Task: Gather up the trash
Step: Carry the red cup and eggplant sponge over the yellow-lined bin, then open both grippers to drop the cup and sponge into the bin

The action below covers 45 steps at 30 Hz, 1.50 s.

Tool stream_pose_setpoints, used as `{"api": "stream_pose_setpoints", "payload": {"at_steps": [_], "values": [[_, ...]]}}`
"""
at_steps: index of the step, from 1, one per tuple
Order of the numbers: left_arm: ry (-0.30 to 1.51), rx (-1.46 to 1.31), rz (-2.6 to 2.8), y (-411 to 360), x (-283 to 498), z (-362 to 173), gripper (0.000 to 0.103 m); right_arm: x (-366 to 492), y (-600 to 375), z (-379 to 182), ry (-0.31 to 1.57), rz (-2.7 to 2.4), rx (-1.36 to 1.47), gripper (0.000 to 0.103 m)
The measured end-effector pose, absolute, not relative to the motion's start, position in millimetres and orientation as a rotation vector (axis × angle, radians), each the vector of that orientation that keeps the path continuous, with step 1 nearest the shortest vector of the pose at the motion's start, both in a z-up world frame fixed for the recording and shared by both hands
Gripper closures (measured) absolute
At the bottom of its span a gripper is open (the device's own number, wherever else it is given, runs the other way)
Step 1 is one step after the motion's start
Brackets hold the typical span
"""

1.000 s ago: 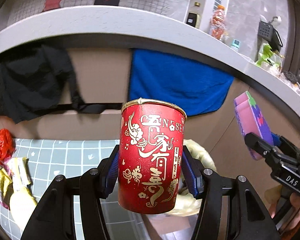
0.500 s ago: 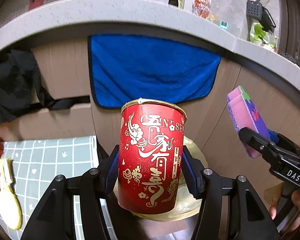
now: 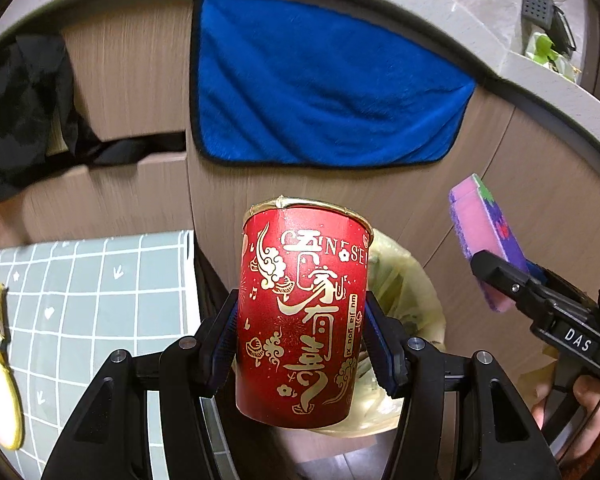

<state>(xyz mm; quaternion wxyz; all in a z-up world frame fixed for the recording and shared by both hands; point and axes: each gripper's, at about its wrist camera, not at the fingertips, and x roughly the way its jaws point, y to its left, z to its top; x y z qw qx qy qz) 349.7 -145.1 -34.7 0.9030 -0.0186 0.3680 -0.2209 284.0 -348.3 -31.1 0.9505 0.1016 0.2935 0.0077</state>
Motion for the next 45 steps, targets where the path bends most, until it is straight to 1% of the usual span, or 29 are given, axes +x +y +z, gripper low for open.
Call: {"api": "stream_pose_setpoints", "payload": {"at_steps": [13,29,30,32,33,34,45], "values": [[0.841,-0.049,-0.467,-146.8,368.9,-60.6,0.046,301.1,-345.2,-55.5,0.658,0.026,0.222,0.032],[0.833,-0.033,-0.5,-153.6,375.4,-65.2,0.046,308.9,-343.6,-61.3,0.673,0.057,0.229,0.032],[0.825,-0.044,-0.522,-153.1,375.8,-65.4,0.044,309.5,-342.8,-61.6,0.673,0.053,0.226,0.032],[0.838,-0.044,-0.528,-153.2,377.7,-66.4,0.037,311.6,-341.8,-62.5,0.676,0.035,0.217,0.031],[0.84,-0.043,-0.523,-152.8,378.3,-66.2,0.027,312.4,-341.8,-63.3,0.677,0.022,0.211,0.031],[0.837,-0.047,-0.523,-152.4,378.2,-65.5,0.02,312.8,-342.1,-63.9,0.674,0.013,0.213,0.031],[0.816,-0.067,-0.487,-142.7,376.2,-54.3,0.02,312.8,-340.7,-63.2,0.662,0.053,0.252,0.03]]}}
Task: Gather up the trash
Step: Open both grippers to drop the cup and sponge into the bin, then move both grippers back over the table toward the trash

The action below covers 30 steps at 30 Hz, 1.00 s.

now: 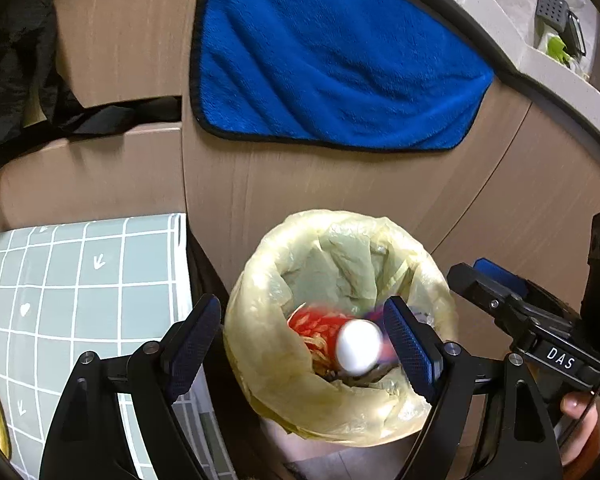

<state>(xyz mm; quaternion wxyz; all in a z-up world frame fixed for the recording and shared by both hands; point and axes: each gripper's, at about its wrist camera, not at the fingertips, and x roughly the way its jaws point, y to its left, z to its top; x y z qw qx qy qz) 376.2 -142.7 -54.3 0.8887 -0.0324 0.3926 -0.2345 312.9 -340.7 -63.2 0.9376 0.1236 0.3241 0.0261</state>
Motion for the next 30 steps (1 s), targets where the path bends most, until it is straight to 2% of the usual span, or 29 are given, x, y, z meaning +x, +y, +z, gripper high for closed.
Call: {"api": "stream_pose_setpoints", "payload": {"at_steps": [21,30], "values": [[0.735,-0.076,-0.462,-83.2,346.9,-25.7,0.02,274.1,-302.2,-29.7,0.593,-0.038,0.123,0.03],[0.745,-0.087,-0.431,-27.8,333.7,-30.7,0.02,271.1,-274.0,-32.9,0.626,-0.08,0.13,0.03]]}}
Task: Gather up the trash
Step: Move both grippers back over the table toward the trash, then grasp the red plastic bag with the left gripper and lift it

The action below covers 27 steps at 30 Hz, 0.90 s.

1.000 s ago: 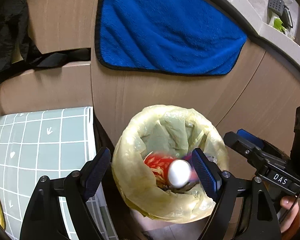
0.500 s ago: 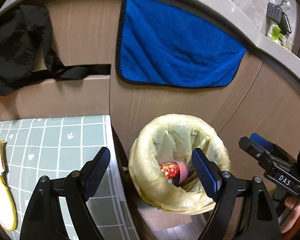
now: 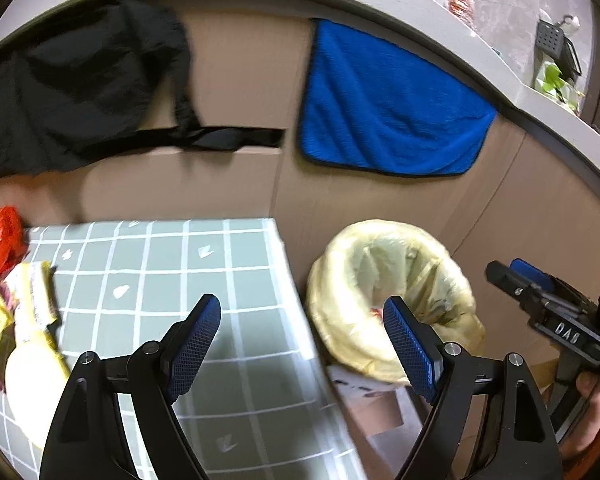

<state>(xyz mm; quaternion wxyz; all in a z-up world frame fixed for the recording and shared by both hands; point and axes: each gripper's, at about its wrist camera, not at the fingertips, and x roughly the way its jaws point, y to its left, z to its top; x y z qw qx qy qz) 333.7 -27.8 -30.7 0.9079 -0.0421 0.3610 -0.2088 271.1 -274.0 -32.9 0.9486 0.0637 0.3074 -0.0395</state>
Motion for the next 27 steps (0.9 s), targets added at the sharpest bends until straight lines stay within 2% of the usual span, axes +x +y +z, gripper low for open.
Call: {"api": "stream_pose_setpoints", "payload": {"at_steps": [8,18,27], "values": [[0.757,-0.103,-0.355,58.0,337.6,-47.4,0.02,271.3,-231.1,-33.3,0.641,-0.038,0.144,0.03],[0.738,-0.161,-0.232,180.7,338.2,-60.1,0.02,286.7,-150.1,-63.3,0.724,0.065,0.115,0.03],[0.645,-0.209,-0.009,281.7,411.1,-50.3,0.018,308.1,-124.5,-83.1,0.761,0.096,0.084,0.03]]}}
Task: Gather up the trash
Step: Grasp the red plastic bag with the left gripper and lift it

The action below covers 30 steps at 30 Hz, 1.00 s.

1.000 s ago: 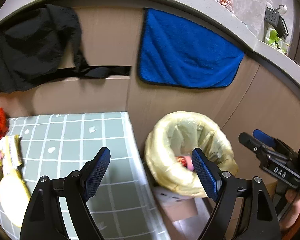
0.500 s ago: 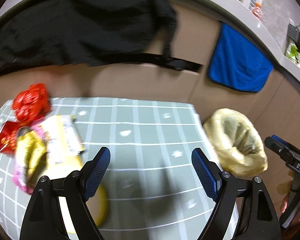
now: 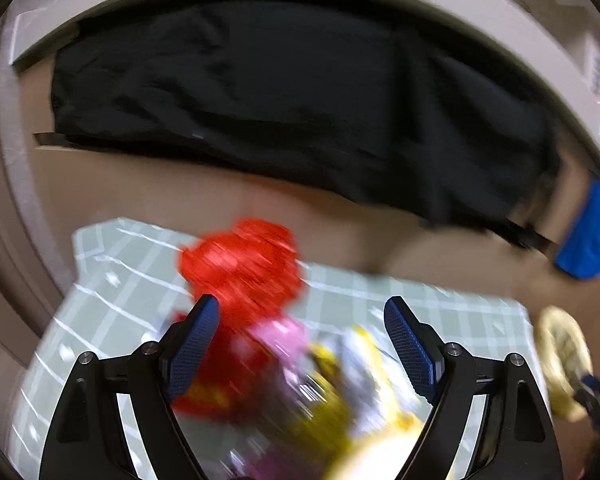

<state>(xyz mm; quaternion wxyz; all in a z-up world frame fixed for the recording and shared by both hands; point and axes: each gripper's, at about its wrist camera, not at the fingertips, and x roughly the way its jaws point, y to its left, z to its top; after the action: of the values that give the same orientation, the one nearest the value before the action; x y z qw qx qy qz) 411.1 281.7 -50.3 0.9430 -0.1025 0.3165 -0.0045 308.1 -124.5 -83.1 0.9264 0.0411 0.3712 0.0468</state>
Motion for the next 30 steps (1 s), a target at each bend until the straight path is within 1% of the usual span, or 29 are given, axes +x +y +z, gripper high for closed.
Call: {"api": "stream_pose_setpoints", "payload": {"at_steps": [4,8,11,12,14,15,16,17,18,20,21,25,30], "values": [[0.727,-0.219,0.054,300.3,458.7,-67.4,0.018,317.9,-124.1,-91.5,0.775,0.1,0.098,0.03],[0.804,-0.213,0.084,303.0,485.9,-83.3,0.018,325.7,-122.5,-100.3,0.789,0.107,0.092,0.03],[0.822,-0.204,0.121,300.5,494.2,-87.7,0.022,329.3,-120.9,-105.1,0.791,0.107,0.081,0.03],[0.83,-0.206,0.139,300.6,495.5,-88.2,0.028,331.1,-120.5,-107.5,0.796,0.109,0.083,0.03],[0.848,-0.238,0.139,303.0,496.0,-89.6,0.031,333.8,-119.4,-111.2,0.808,0.115,0.09,0.03],[0.852,-0.249,0.127,303.0,495.2,-89.8,0.036,334.6,-118.6,-112.7,0.814,0.121,0.094,0.03],[0.853,-0.254,0.116,302.2,493.0,-89.3,0.042,335.0,-117.5,-113.2,0.815,0.125,0.096,0.03],[0.849,-0.255,0.106,300.7,489.3,-87.8,0.045,334.5,-117.0,-112.8,0.813,0.128,0.097,0.03],[0.843,-0.257,0.095,299.7,486.0,-85.6,0.052,334.1,-116.2,-112.4,0.811,0.129,0.097,0.03],[0.826,-0.271,0.046,294.7,471.4,-77.9,0.071,332.6,-114.6,-109.6,0.809,0.128,0.096,0.03],[0.825,-0.277,0.028,291.8,465.5,-75.1,0.091,331.3,-113.4,-107.8,0.81,0.128,0.094,0.03],[0.782,-0.252,-0.048,275.6,433.3,-63.3,0.091,322.1,-106.5,-98.8,0.801,0.132,0.079,0.03],[0.749,-0.253,-0.098,276.8,403.3,-54.0,0.091,307.3,-83.9,-84.3,0.783,0.161,0.042,0.03]]}}
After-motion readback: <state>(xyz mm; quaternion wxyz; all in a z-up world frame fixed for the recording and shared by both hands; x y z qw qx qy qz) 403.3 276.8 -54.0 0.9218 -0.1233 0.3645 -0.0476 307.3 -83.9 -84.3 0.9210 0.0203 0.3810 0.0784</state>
